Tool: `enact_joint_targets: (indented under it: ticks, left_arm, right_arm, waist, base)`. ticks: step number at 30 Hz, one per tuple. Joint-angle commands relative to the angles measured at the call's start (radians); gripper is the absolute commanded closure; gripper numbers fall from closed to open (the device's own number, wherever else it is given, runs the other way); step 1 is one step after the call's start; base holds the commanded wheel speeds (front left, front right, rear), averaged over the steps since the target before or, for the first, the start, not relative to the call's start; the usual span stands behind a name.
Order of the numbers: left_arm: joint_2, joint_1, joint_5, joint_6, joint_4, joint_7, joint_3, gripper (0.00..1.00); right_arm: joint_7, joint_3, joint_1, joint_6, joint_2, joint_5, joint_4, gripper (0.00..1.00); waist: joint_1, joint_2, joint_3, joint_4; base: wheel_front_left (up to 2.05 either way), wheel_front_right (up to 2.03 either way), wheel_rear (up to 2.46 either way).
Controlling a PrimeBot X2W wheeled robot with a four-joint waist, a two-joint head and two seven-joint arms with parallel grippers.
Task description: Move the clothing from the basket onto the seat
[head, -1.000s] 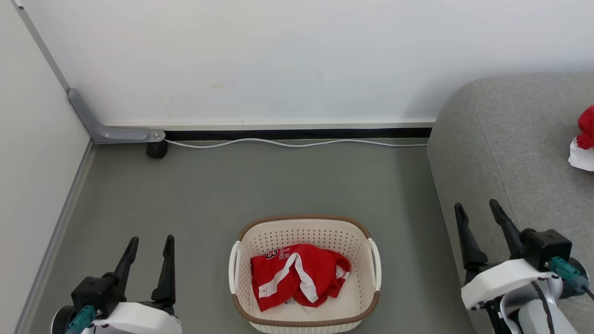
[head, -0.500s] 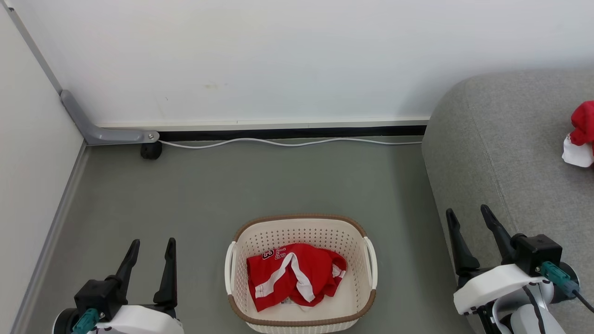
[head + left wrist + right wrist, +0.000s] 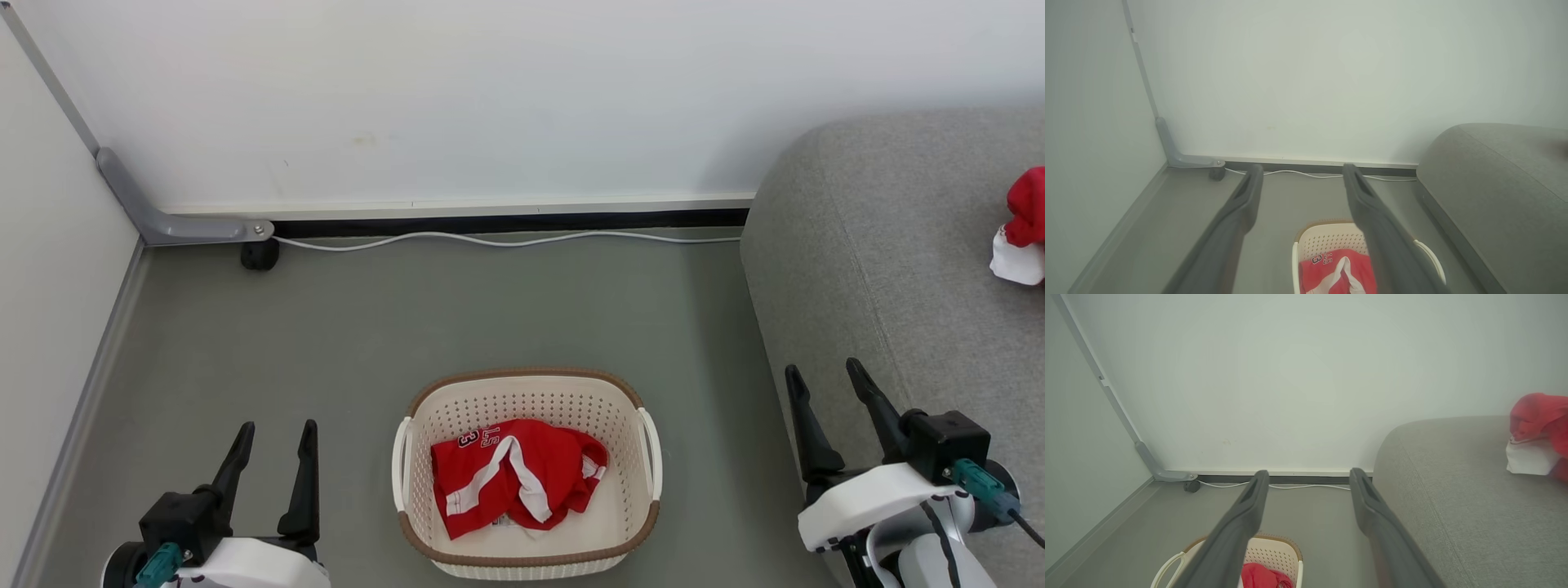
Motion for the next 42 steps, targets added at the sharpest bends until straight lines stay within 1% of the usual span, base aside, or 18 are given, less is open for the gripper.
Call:
enact_joint_targets:
  ticks: [1,9,21,25,33,35,36,42]
  left_arm:
    - [0.008,-0.037,-0.008,0.001,-0.022,-0.006,0.025,0.00]
    - [0.007,-0.064,-0.029,0.004,-0.009,-0.006,-0.025,0.00]
    - [0.007,-0.199,-0.070,0.012,0.032,-0.006,-0.157,0.00]
    - [0.007,-0.261,-0.076,0.012,0.059,-0.006,-0.206,0.00]
    - [0.007,-0.438,-0.071,0.006,0.148,-0.006,-0.291,0.00]
    - [0.007,-0.485,-0.067,0.005,0.181,-0.006,-0.303,0.00]
    - [0.007,-0.485,-0.067,0.005,0.181,-0.006,-0.303,0.00]
    - [0.007,-0.638,-0.049,0.001,0.339,-0.006,-0.338,0.00]
  right_arm:
    - [-0.006,0.021,-0.027,0.003,-0.001,-0.010,-0.028,0.00]
    - [-0.006,0.017,-0.068,0.003,-0.002,-0.011,-0.063,0.00]
    - [-0.006,0.018,-0.193,0.003,-0.005,-0.021,-0.122,0.00]
    - [-0.006,0.025,-0.246,0.003,-0.002,-0.024,-0.146,0.00]
    - [-0.006,0.063,-0.369,0.003,0.010,-0.024,-0.192,0.00]
    - [-0.006,0.072,-0.397,0.003,0.016,-0.023,-0.204,0.00]
    - [-0.006,0.072,-0.397,0.003,0.016,-0.023,-0.204,0.00]
    - [-0.006,0.105,-0.476,0.003,0.031,-0.006,-0.241,0.00]
  waist:
    - [0.0000,0.0000,0.003,0.000]
    - [0.0000,0.0000,0.083,-0.012]
    - [0.0000,0.0000,0.292,-0.034]
    - [0.0000,0.0000,0.377,-0.049]
    - [0.0000,0.0000,0.557,-0.091]
    - [0.0000,0.0000,0.595,-0.103]
    - [0.0000,0.0000,0.595,-0.103]
    - [0.0000,0.0000,0.704,-0.143]
  base:
    - [0.00,0.00,0.00]
    - [0.00,0.00,0.00]
    - [0.00,0.00,0.00]
    - [0.00,0.00,0.00]
    - [0.00,0.00,0.00]
    - [0.00,0.00,0.00]
    - [0.00,0.00,0.00]
    - [0.00,0.00,0.00]
